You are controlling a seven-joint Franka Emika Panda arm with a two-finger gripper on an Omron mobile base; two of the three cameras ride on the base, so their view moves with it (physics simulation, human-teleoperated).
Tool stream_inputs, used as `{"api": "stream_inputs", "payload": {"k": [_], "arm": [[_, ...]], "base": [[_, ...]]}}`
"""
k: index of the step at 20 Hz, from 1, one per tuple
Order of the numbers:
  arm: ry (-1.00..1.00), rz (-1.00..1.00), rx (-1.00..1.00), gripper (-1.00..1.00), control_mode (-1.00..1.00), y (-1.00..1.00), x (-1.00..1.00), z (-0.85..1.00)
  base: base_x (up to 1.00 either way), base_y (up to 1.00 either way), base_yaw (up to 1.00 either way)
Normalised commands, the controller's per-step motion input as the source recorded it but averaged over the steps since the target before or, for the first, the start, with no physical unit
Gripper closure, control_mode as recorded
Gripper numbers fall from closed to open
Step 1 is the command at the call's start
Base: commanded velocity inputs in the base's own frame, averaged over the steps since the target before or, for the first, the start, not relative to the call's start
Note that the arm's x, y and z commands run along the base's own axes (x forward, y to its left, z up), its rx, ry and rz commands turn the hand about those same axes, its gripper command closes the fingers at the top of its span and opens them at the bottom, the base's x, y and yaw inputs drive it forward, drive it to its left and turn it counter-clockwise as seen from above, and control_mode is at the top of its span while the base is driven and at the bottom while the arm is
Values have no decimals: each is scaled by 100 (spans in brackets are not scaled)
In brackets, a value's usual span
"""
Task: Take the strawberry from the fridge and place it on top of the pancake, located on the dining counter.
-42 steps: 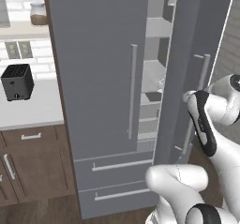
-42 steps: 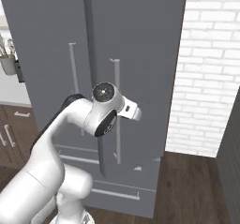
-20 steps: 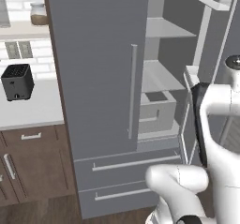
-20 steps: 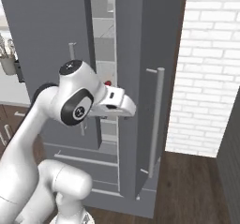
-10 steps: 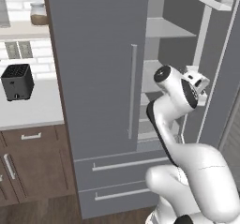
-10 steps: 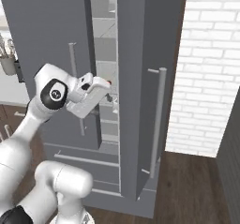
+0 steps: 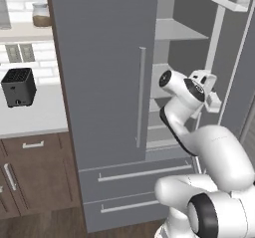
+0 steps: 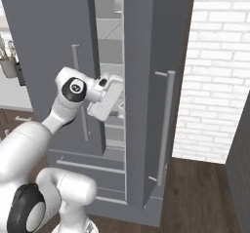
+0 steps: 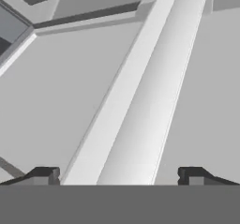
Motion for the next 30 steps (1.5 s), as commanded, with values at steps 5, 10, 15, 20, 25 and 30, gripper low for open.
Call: {"api": "stream_inputs", "payload": {"k": [5,10,15,20,25,30], "arm": [[17,-3,-1,-100,-100,-66,0,0],[15,-3,0,-100,-100,-67,0,0],[-3,1,0,-100,-100,-4,-5,3],[-1,9,1,-100,-100,43,-13,28],[-16,-1,11,-100,-100,98,-7,11],[-32,-23,65,-100,-100,78,21,-13]], "base": [[0,0,0],[0,0,0],[0,0,0],[0,0,0],[0,0,0],[0,0,0]]}}
